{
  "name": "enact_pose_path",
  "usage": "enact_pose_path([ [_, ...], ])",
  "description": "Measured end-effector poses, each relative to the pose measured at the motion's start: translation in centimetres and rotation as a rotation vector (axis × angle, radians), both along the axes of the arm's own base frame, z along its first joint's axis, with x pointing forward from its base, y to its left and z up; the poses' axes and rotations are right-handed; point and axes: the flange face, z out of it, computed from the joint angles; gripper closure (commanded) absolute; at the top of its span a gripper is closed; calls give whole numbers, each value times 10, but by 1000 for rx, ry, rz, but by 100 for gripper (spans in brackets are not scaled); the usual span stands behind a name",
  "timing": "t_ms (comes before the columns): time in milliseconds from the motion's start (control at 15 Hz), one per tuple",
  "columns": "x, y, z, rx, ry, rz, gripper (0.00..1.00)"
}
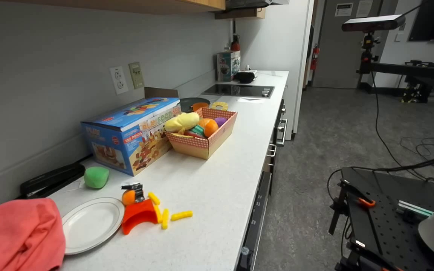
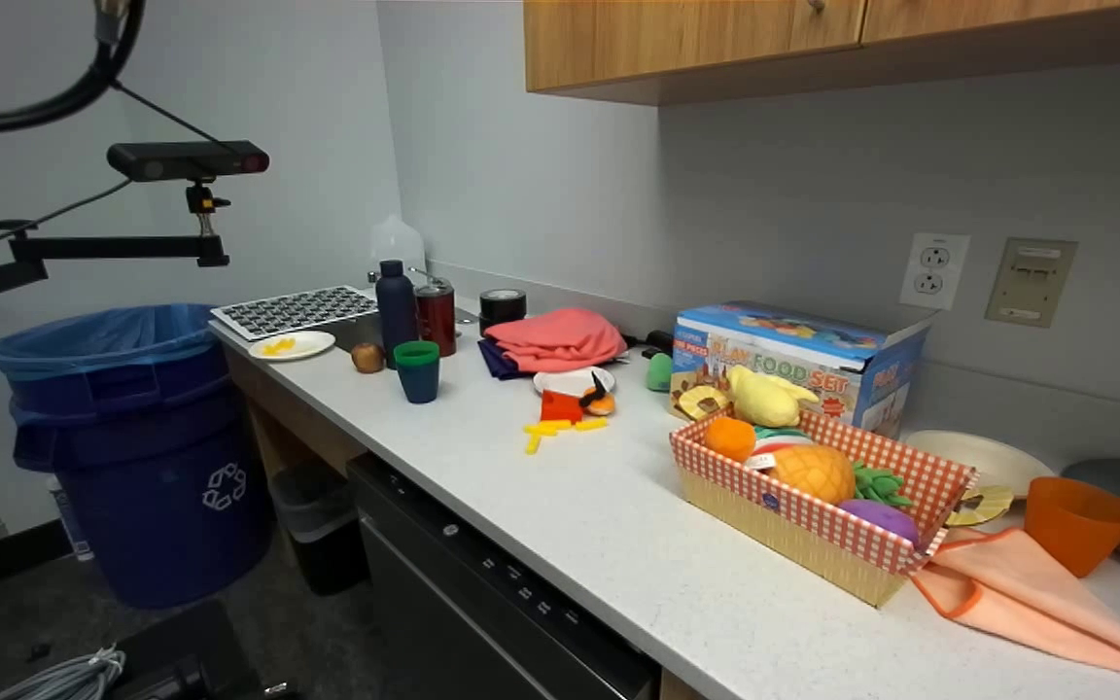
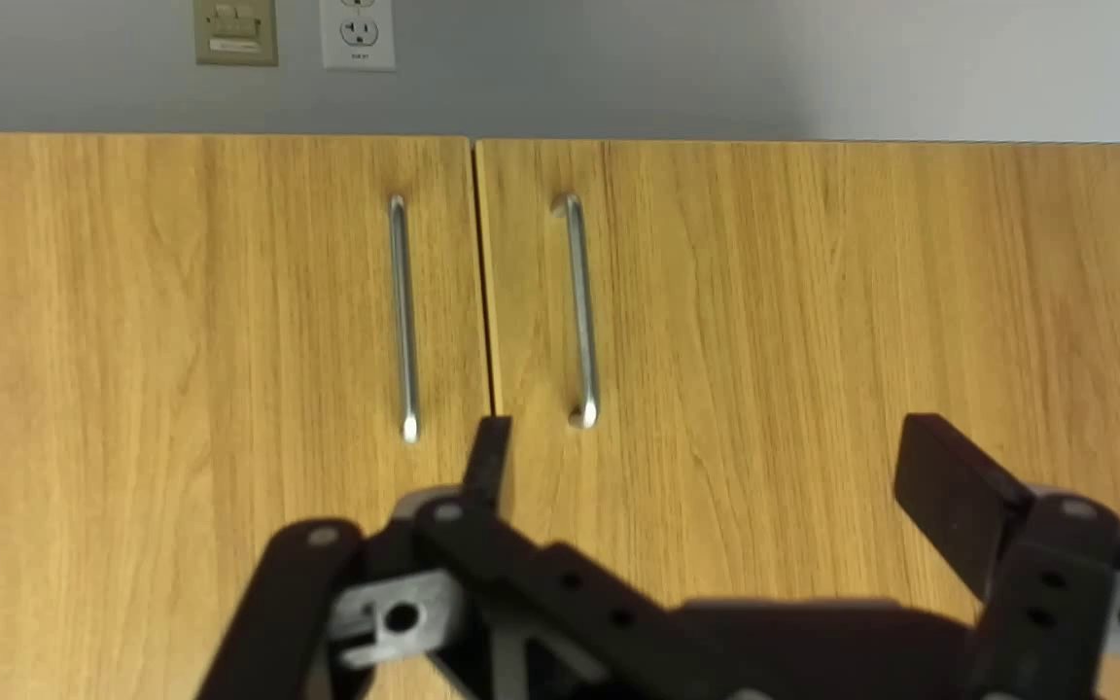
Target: Close the cabinet door
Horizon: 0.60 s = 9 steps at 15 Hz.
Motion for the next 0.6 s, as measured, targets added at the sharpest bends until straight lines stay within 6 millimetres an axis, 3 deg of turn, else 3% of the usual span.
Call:
enact_pose_path([
  [267, -26, 3, -1, 14, -9, -14, 0],
  [600, -27, 3, -4, 17, -5, -13, 0],
])
